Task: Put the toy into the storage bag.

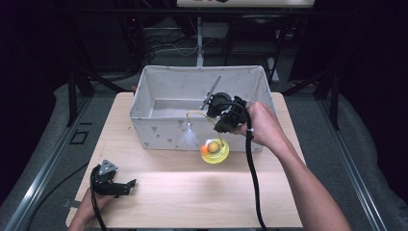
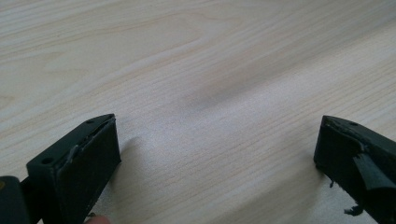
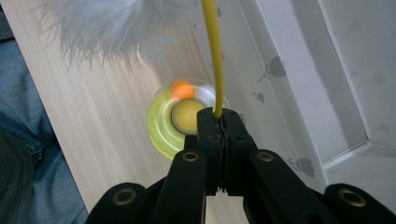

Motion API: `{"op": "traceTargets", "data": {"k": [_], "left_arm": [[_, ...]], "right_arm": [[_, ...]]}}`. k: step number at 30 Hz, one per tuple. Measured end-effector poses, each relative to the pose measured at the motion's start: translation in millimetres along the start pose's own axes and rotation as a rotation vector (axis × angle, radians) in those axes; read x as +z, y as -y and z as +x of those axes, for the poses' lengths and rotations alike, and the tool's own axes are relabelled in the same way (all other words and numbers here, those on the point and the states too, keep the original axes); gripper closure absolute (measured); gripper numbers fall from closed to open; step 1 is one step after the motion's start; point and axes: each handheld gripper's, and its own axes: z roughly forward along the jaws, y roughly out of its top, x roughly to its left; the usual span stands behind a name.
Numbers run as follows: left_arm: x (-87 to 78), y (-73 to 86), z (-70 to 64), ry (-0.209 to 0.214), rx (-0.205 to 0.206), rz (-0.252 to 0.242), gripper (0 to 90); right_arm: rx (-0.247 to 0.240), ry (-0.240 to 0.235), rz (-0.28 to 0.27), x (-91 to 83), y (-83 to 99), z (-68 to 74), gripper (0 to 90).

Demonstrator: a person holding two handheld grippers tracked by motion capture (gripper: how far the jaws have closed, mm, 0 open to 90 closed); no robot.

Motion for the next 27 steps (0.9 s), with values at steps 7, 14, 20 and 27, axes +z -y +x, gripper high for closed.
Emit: {"op": "traceTargets", "data": {"k": [7, 14, 20, 27], "left_arm": [[0.0, 0.0, 0.1, -0.001, 0.001, 0.000, 0.3], [-0.1, 0.0, 0.1, 0.000, 0.001, 0.001, 0.3], [-0.3, -0.2, 0.2, 0.002, 0.001, 0.003, 0.2], [-0.3, -0.1, 0.2, 0.002, 0.002, 0.003, 0.3]], "right_arm": [[-0.002, 0.005, -0.018, -10.4, -5.6, -2.2, 88.8], [-0.010, 0.014, -0.030, -19.2, -10.2, -3.2, 88.7], [-0.009, 0.010, -0.038, -24.1, -13.3, -5.3, 88.7], [-0.005, 0.016, -0.051, -32.9, -16.2, -5.7, 88.8]]}}
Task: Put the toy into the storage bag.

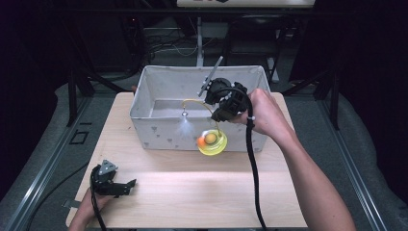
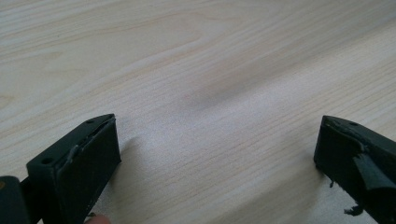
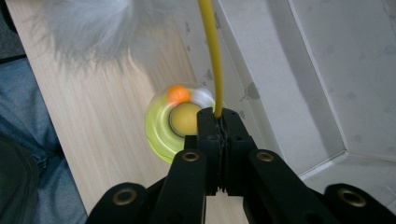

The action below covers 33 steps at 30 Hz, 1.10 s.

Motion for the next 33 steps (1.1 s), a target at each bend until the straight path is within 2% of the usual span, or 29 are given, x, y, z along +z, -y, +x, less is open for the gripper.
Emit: {"op": "traceTargets", "data": {"k": [11, 33], "left_arm": [[0.0, 0.0, 0.0, 0.000, 0.000, 0.000, 0.3], [0.0, 0.0, 0.0, -0.001, 0.000, 0.000, 0.3]], "right_arm": [[-0.008, 0.025, -0.005, -14.5, -4.7, -4.9, 88.8], [0.032, 0.068, -0.053, -47.1, -15.3, -30.2, 88.8]]}}
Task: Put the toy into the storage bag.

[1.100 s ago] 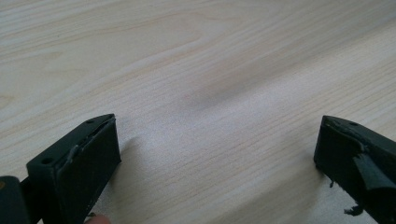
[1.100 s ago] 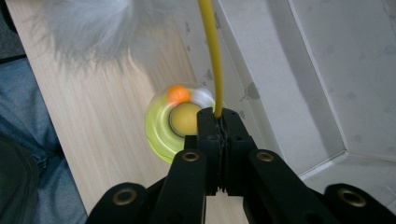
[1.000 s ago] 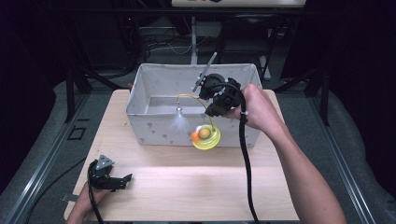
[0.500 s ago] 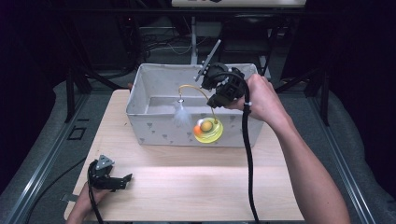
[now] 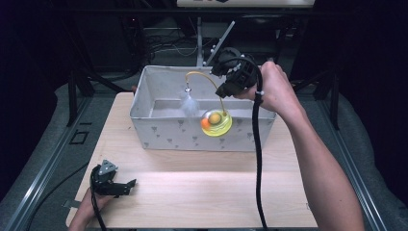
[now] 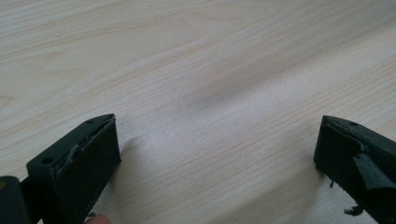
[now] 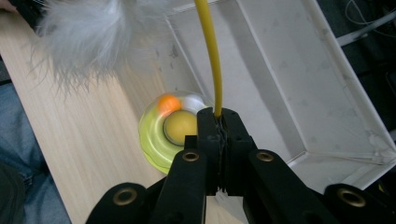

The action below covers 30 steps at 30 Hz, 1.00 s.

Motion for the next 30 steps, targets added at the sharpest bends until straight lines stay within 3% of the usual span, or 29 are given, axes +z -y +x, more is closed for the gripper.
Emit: {"op": "traceTargets", "data": {"k": [14, 30], "left_arm": [[0.0, 0.0, 0.0, 0.000, 0.000, 0.000, 0.3], [0.1, 0.0, 0.0, 0.001, 0.000, 0.000, 0.3]], "right_arm": [[0.037, 0.035, -0.016, -14.1, -13.1, -23.4, 88.8], [0.121, 0.060, -0.019, -8.9, -13.2, -53.4, 88.8]]}}
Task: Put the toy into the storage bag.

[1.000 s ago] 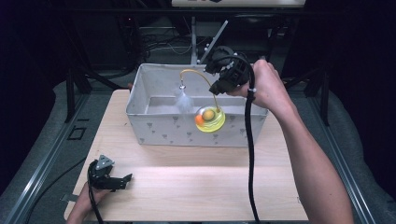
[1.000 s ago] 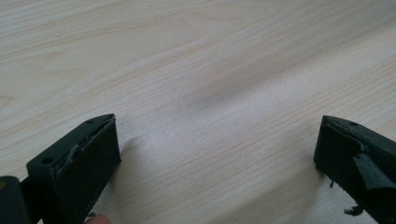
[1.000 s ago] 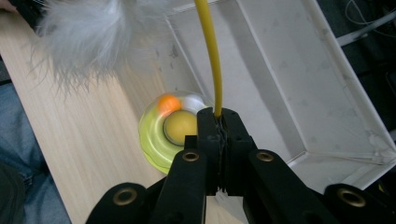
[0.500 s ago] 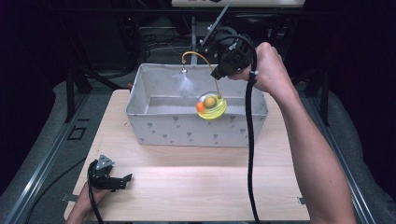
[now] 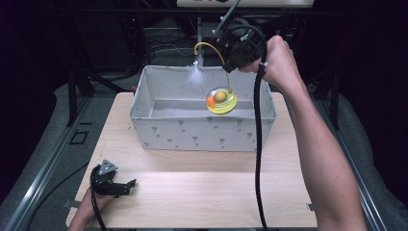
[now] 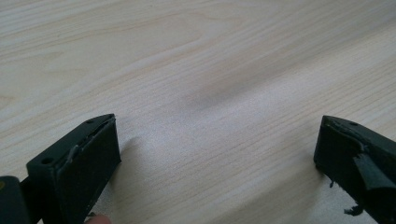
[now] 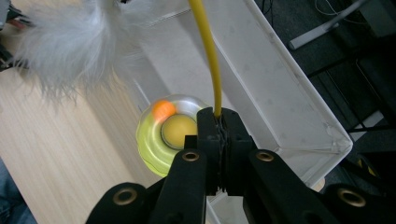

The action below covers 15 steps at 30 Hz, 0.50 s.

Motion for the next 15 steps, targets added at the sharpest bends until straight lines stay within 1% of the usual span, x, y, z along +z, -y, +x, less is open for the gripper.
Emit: {"op": "traceTargets", "data": {"k": [1, 2, 8, 15], "left_arm": [[0.0, 0.0, 0.0, 0.000, 0.000, 0.000, 0.3], [0.0, 0.0, 0.0, 0.000, 0.000, 0.000, 0.3], [0.0, 0.0, 0.0, 0.000, 0.000, 0.000, 0.3], [0.0, 0.0, 0.0, 0.000, 0.000, 0.000, 0.2]], "right_arm": [[0.007, -0.003, 0.004, 1.2, 0.6, -2.5, 88.8], [0.012, 0.005, 0.007, 2.2, 1.2, -5.0, 88.8], [0.056, 0.016, 0.005, 7.7, 5.3, -19.5, 88.9], [0.092, 0.035, 0.012, 12.8, 9.6, -32.5, 88.8]]}}
